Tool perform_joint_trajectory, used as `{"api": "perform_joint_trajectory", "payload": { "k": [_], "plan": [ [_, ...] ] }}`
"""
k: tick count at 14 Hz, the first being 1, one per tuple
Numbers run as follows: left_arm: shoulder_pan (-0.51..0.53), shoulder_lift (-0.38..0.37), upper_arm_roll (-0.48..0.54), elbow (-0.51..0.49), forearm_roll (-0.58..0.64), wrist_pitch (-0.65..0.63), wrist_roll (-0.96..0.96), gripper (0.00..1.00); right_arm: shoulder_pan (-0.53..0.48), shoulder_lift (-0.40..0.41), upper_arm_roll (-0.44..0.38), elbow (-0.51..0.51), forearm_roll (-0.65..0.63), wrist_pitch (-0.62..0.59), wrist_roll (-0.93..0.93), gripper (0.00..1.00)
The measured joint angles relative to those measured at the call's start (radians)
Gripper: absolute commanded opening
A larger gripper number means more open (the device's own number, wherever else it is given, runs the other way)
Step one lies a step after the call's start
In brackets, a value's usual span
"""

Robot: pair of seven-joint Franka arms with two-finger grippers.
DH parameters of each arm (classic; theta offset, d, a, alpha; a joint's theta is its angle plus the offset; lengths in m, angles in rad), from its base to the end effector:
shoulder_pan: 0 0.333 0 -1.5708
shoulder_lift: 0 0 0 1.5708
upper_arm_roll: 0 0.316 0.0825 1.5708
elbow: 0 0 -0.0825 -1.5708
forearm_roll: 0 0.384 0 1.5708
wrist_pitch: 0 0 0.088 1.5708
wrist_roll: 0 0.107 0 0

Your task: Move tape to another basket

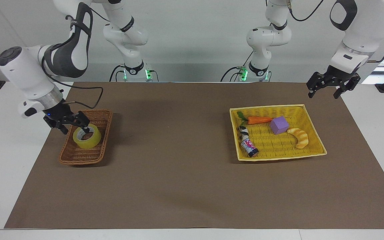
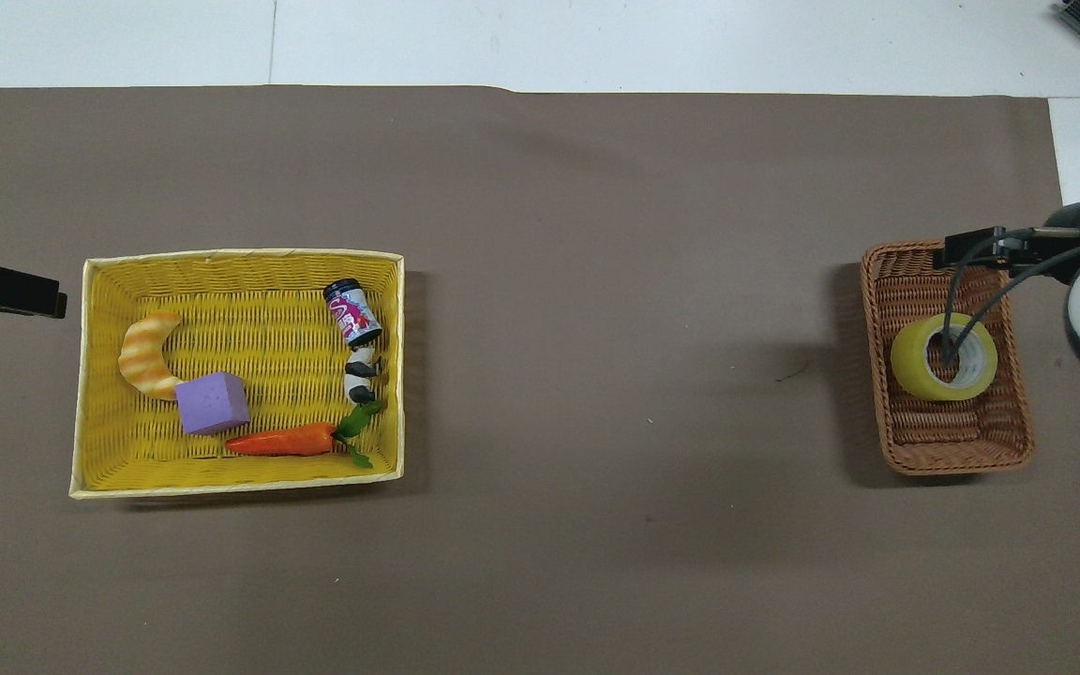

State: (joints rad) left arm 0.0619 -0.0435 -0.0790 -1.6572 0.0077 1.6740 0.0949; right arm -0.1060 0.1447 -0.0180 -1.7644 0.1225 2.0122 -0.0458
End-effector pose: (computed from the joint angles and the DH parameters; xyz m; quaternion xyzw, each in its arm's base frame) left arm 0.5501 -0.0096 0.6167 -0.9979 0.0562 -0.0298 0.0067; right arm 0.6117 -0.0684 0.4872 -0.9952 0.0621 -0.0560 0.0508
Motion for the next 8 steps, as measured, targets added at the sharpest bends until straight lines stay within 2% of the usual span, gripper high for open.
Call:
{"api": "perform_joint_trajectory", "payload": {
  "k": [4, 8],
  "plan": [
    [0.0, 0.0, 0.0, 0.0, 0.0, 0.0, 0.0, 1.0, 0.102, -0.065, 0.002, 0.0, -0.049, -0.093, 0.224, 1.0],
    [0.0, 0.0, 0.0, 0.0, 0.0, 0.0, 0.0, 1.0, 0.125, -0.166, -0.002, 0.012, -0.071, -0.207, 0.28, 1.0]
  ]
}}
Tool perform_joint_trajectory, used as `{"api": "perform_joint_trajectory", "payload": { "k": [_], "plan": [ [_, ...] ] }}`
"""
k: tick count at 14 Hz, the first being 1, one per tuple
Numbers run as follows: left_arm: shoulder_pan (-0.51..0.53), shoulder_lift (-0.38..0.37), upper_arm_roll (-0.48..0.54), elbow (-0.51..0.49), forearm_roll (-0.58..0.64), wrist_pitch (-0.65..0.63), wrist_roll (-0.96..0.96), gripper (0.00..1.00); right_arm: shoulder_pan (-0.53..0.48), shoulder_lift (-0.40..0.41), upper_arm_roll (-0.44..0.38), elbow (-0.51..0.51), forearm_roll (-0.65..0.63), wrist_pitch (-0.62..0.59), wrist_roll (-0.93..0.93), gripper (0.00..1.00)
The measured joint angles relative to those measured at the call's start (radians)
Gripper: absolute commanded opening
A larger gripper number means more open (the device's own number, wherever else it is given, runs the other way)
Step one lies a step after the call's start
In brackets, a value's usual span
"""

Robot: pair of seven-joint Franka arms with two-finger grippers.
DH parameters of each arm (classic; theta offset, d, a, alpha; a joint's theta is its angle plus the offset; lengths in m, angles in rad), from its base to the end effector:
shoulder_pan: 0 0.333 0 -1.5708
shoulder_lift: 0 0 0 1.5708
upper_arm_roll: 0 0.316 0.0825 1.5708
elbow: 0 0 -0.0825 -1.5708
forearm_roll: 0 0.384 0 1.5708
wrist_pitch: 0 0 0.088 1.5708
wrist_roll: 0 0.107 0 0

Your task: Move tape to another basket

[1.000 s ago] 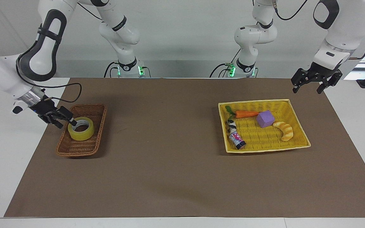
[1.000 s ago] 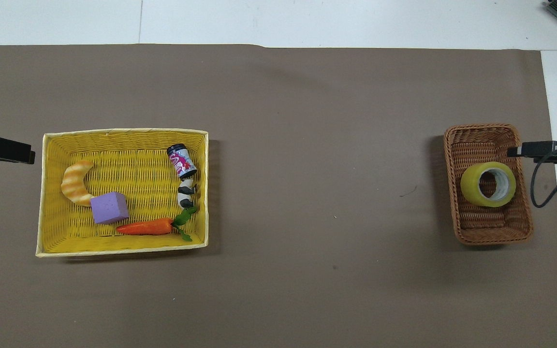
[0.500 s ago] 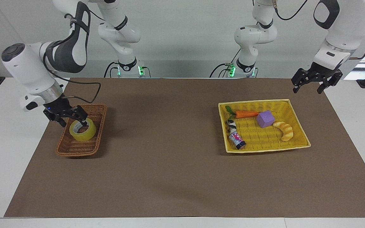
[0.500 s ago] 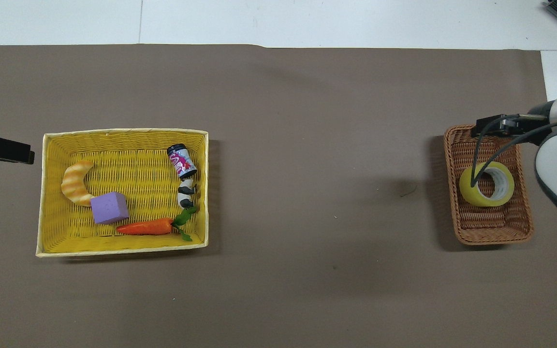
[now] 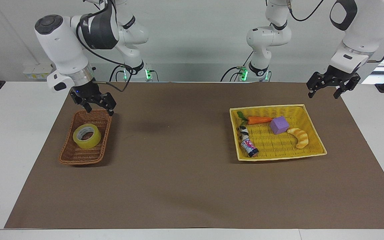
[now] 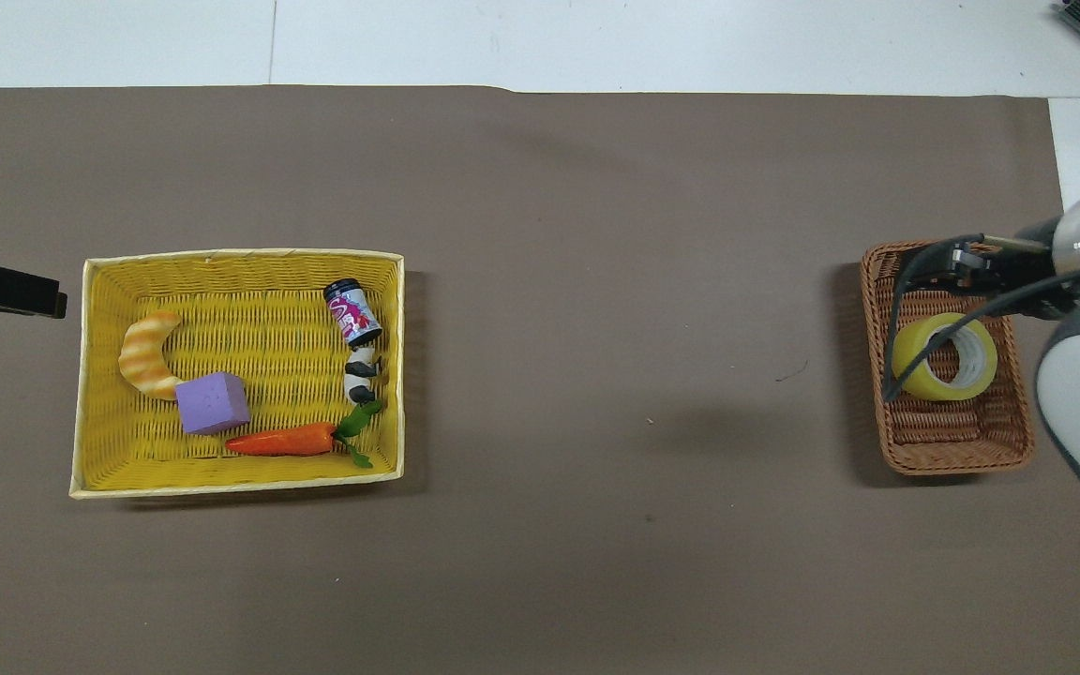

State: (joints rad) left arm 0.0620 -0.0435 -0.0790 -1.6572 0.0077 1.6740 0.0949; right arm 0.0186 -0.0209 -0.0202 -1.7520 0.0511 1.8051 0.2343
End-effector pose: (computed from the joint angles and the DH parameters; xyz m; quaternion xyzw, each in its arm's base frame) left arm 0.5501 -0.0095 0.6167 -0.9980 0.0562 -0.0298 0.0067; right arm 0.5638 0.0033 0.5707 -0.9915 0.1225 -0.0338 0.0294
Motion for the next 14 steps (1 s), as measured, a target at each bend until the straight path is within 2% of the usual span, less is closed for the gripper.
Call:
{"api": "perform_joint_trajectory", "payload": {
  "k": [3, 7, 14],
  "plan": [
    [0.0, 0.0, 0.0, 0.0, 0.0, 0.0, 0.0, 1.0, -0.009, -0.068, -0.01, 0.046, 0.0, -0.117, 0.0, 1.0],
    [0.0, 0.0, 0.0, 0.0, 0.0, 0.0, 0.0, 1.0, -0.012, -0.079, -0.01, 0.164, -0.041, -0.266, 0.0, 1.0],
    [0.0, 0.0, 0.0, 0.0, 0.0, 0.0, 0.0, 1.0, -0.01, -0.071, 0.0, 0.17, -0.049, -0.297, -0.017, 1.0]
  ]
}}
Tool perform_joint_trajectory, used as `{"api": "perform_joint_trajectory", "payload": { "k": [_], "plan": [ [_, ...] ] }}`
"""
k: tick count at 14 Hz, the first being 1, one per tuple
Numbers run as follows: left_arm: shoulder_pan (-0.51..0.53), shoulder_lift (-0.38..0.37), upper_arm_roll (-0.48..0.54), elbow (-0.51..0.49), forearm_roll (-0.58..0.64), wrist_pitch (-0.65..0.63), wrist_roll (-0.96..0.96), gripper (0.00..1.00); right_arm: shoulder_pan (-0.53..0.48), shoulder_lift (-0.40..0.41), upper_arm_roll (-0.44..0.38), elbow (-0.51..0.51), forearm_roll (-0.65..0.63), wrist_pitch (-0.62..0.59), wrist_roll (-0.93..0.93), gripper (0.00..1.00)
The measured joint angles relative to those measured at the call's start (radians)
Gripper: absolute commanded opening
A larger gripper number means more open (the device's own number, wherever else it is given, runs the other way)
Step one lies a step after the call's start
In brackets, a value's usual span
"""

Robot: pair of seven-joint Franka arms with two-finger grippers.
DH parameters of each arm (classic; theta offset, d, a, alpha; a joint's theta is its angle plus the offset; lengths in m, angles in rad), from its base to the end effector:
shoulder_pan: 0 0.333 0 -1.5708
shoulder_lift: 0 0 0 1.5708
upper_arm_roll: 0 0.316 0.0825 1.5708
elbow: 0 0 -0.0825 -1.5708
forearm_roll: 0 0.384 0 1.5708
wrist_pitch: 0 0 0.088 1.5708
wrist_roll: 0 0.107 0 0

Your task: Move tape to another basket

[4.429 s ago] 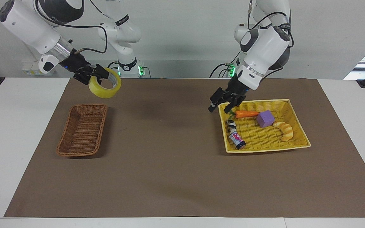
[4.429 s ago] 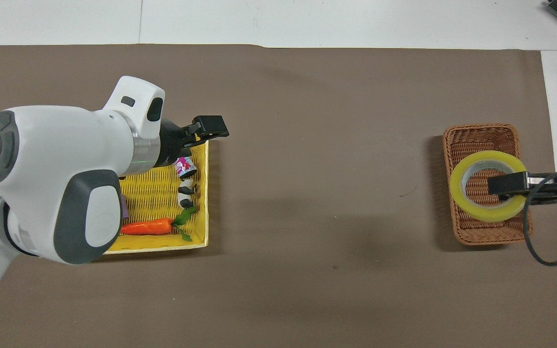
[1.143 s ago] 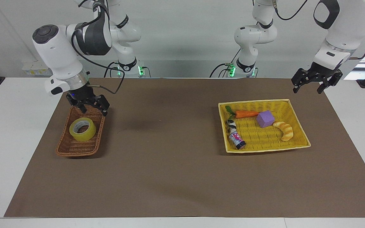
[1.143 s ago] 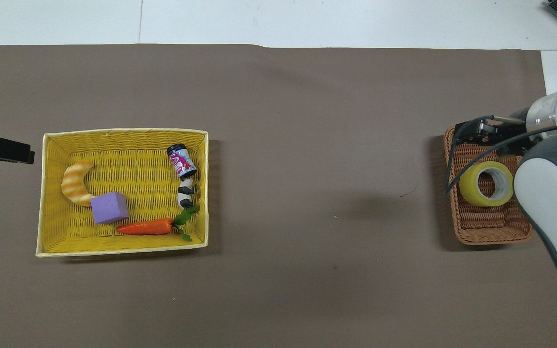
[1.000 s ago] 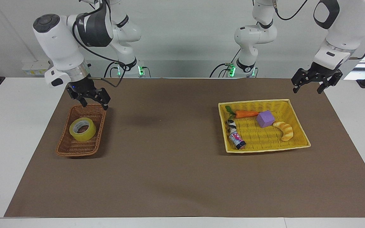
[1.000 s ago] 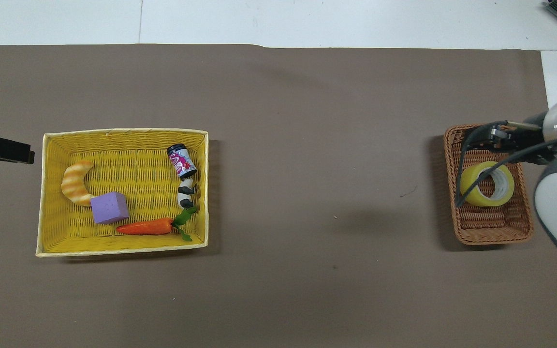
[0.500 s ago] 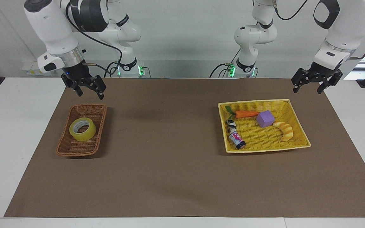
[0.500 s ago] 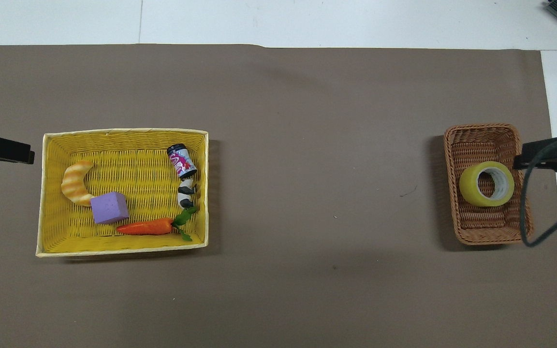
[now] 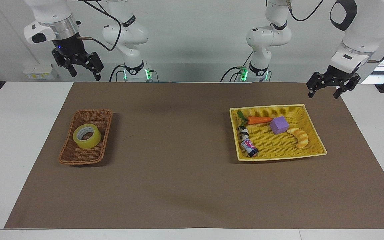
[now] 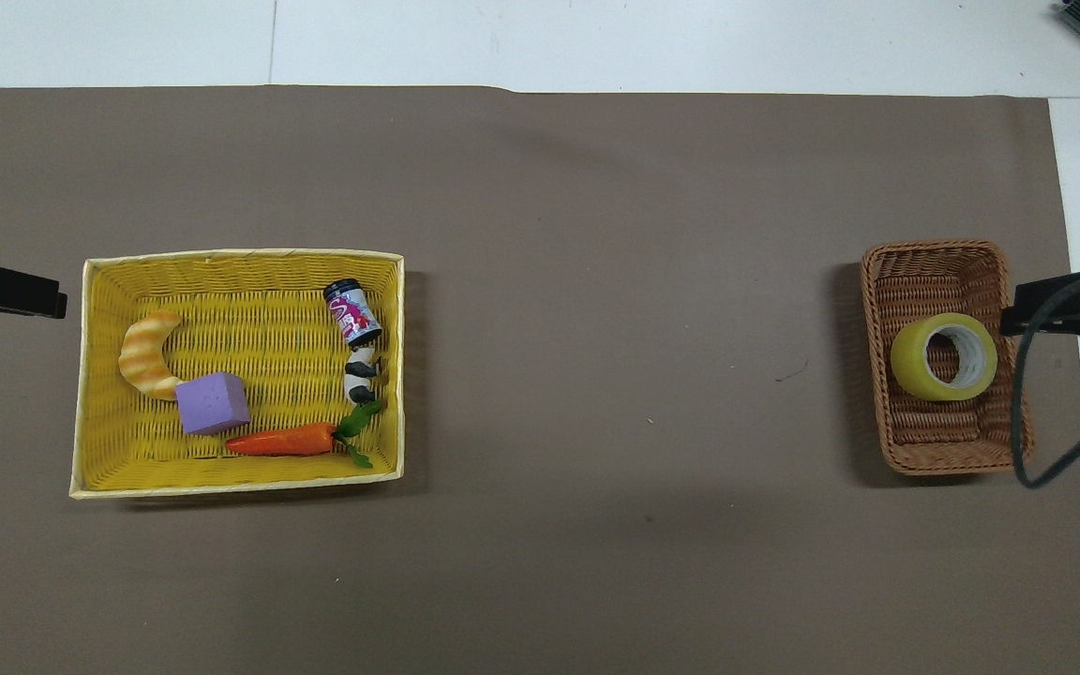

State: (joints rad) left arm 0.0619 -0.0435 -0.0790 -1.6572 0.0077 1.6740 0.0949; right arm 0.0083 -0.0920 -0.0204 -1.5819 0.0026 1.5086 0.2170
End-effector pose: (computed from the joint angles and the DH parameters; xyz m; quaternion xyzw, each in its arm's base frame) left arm 0.5501 -0.0096 0.6167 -0.9979 0.0562 -0.0298 0.0067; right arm 0.5191 -0.0066 0.6632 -0.9934 0.1142 -0.0091 0.0032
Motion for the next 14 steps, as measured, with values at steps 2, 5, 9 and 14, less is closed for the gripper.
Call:
{"api": "perform_joint_trajectory", "payload": {
  "k": [2, 5, 9, 14],
  "plan": [
    [0.0, 0.0, 0.0, 0.0, 0.0, 0.0, 0.0, 1.0, 0.0, 0.001, 0.0, 0.014, -0.005, -0.067, -0.044, 1.0],
    [0.0, 0.0, 0.0, 0.0, 0.0, 0.0, 0.0, 1.0, -0.001, 0.002, 0.0, 0.047, -0.005, -0.11, -0.064, 1.0],
    [0.0, 0.0, 0.0, 0.0, 0.0, 0.0, 0.0, 1.0, 0.0, 0.003, 0.0, 0.052, -0.005, -0.108, -0.066, 1.0],
    [0.0, 0.0, 0.0, 0.0, 0.0, 0.0, 0.0, 1.0, 0.001, 0.008, 0.001, 0.052, -0.005, -0.104, -0.066, 1.0]
  ]
}}
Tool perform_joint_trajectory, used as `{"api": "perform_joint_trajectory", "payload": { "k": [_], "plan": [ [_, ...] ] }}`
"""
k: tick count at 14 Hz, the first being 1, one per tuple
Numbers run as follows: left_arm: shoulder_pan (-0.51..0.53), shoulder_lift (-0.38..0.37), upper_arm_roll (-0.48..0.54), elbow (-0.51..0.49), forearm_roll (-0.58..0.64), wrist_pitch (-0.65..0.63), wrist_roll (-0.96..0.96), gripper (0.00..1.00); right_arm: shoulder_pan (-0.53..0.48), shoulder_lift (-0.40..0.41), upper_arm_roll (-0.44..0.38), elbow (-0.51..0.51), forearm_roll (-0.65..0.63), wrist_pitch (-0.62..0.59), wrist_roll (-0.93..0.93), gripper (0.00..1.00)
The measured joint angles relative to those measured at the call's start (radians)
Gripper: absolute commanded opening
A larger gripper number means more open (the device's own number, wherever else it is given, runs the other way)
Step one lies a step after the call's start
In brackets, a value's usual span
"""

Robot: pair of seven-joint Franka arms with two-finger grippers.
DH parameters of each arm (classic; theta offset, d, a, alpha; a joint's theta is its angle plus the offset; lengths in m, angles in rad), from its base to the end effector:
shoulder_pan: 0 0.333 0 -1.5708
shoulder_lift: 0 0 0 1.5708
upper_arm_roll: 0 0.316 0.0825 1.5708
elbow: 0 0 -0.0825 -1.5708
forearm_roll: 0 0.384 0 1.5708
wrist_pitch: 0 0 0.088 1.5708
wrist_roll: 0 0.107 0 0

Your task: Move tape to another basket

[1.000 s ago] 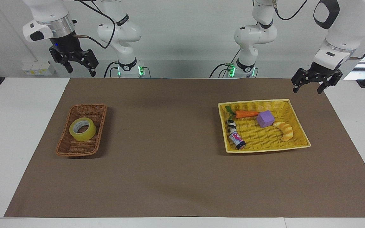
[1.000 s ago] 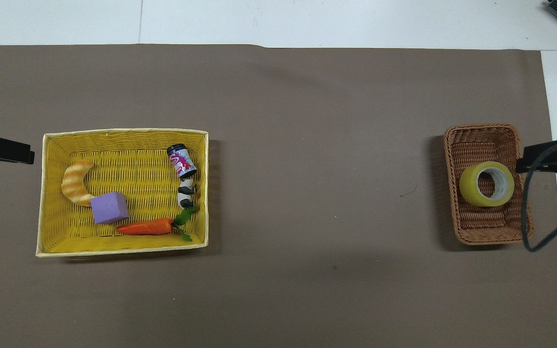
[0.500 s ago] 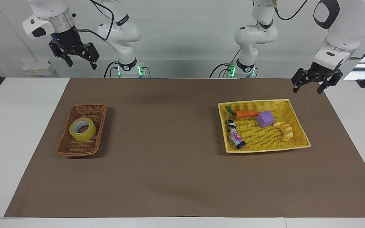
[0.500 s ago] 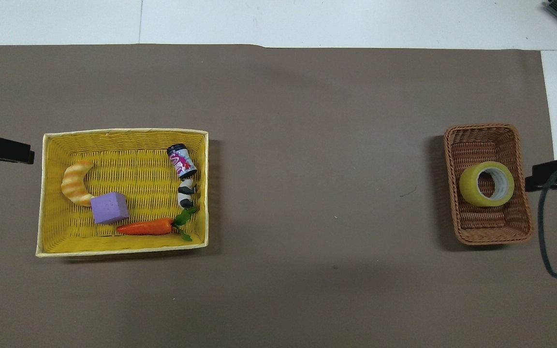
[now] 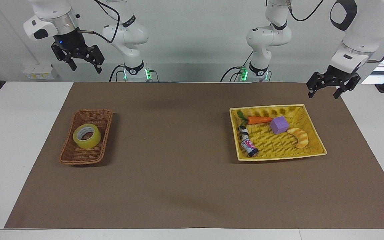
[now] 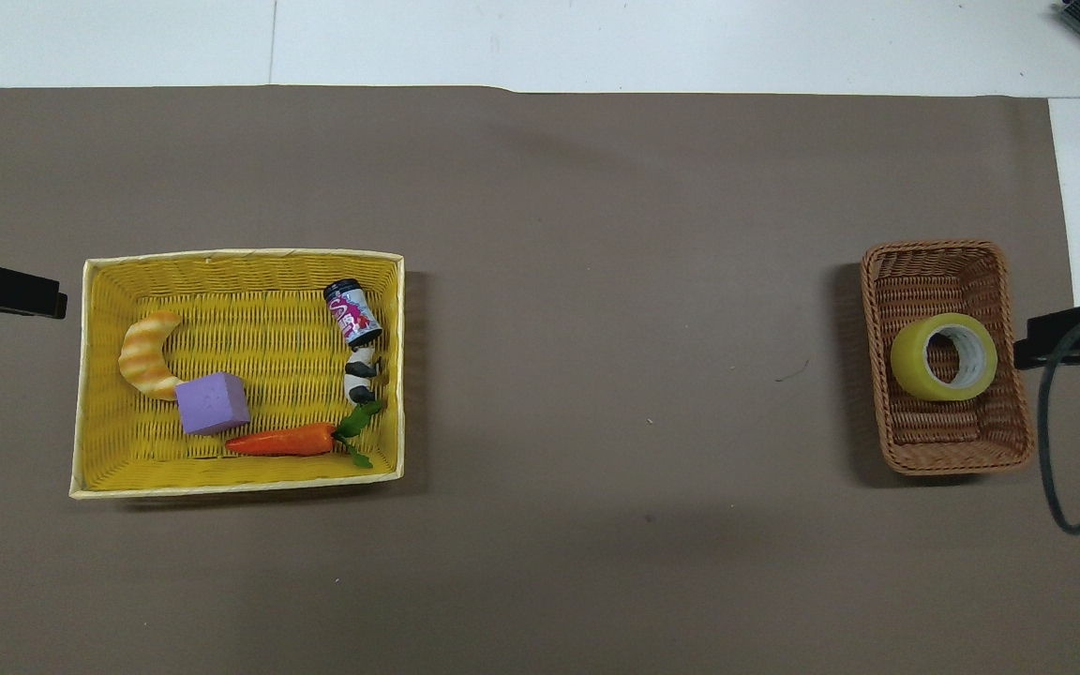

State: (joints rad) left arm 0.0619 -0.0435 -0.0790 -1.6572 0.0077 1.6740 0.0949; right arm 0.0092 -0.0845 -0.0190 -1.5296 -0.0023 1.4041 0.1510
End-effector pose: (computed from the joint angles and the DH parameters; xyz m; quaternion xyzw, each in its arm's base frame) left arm 0.5501 -0.0096 0.6167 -0.9979 0.0562 -0.0298 0.0067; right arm 0.5097 -0.0058 0.6743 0.9966 -0.0804 -0.0204 0.0018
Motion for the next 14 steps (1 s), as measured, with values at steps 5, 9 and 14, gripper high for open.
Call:
{"api": "perform_joint_trajectory", "payload": {
  "k": [5, 9, 14],
  "plan": [
    [0.0, 0.0, 0.0, 0.0, 0.0, 0.0, 0.0, 1.0, 0.0, 0.0, 0.001, 0.001, 0.0, 0.015, 0.0, 1.0],
    [0.0, 0.0, 0.0, 0.0, 0.0, 0.0, 0.0, 1.0, 0.001, 0.001, 0.002, 0.001, 0.001, 0.032, -0.001, 1.0],
    [0.0, 0.0, 0.0, 0.0, 0.0, 0.0, 0.0, 1.0, 0.011, 0.002, 0.008, 0.001, 0.015, 0.032, -0.002, 1.0]
  ]
}}
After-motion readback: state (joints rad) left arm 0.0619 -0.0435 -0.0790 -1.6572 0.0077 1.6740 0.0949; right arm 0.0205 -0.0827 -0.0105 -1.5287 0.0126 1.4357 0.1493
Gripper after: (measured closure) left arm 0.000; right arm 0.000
